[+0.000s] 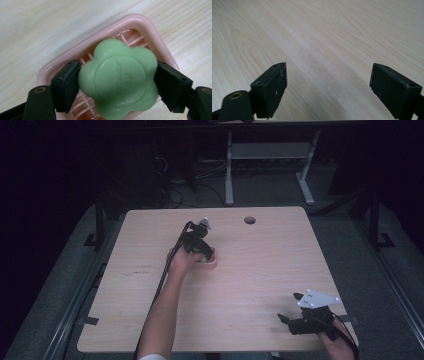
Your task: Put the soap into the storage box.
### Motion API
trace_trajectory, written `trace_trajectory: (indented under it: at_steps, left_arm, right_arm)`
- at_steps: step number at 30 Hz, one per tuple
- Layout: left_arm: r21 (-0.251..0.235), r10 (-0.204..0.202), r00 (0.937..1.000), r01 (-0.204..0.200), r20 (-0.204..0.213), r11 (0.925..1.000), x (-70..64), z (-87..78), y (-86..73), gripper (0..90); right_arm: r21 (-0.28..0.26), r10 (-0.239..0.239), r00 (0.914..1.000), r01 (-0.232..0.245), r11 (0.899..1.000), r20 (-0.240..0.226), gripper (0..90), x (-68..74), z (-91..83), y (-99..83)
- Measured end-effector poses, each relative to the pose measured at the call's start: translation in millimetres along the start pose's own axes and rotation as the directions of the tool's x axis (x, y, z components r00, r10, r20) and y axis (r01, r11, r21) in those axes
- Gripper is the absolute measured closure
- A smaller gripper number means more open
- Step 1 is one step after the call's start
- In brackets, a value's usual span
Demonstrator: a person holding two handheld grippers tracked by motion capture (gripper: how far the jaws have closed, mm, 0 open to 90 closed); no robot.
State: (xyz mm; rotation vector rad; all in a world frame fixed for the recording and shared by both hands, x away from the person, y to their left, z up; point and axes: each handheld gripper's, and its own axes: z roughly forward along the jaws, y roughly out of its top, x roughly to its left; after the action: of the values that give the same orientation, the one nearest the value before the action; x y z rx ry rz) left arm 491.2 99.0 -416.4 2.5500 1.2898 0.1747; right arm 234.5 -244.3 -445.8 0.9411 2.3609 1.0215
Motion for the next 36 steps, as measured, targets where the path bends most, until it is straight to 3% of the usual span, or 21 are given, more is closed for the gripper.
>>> trace_trajectory:
  at_steps: [8,13,21,25,30,36]
  left_arm:
    - [-0.027,-0.018,0.9997,0.019,0.013,0.9995,2.0,-8.9,-2.7,22.0]
    - [-0.034,-0.008,0.9999,0.008,0.015,0.9994,-1.3,-11.1,-7.7,22.1]
    - [-0.088,0.003,0.9997,0.0,0.025,0.9961,-3.2,-25.4,-14.0,22.3]
    - [-0.093,0.004,0.9992,-0.001,0.039,0.9957,-2.7,-28.6,-19.0,22.2]
    - [-0.09,0.022,0.9994,-0.019,0.027,0.9957,-3.8,-30.5,-27.1,22.4]
    - [-0.112,0.014,0.999,-0.009,0.043,0.9937,-1.1,-33.7,-36.5,22.3]
  right_arm:
    - [-0.011,0.024,0.9997,-0.024,1.0,0.006,13.8,-4.0,-2.0,-2.0]
    - [-0.001,0.012,0.9999,-0.012,1.0,0.003,13.8,-1.8,0.9,-1.5]
    - [0.007,0.029,0.9995,-0.029,1.0,0.012,13.8,-2.7,1.0,-1.5]
    - [0.013,0.033,0.9993,-0.034,0.999,0.017,13.8,-3.9,0.9,-2.8]
    - [0.006,0.049,0.9983,-0.049,0.999,0.031,13.8,-7.7,-2.7,-5.2]
    - [0.007,0.05,0.9982,-0.05,0.999,0.032,13.8,-8.4,-1.7,-5.8]
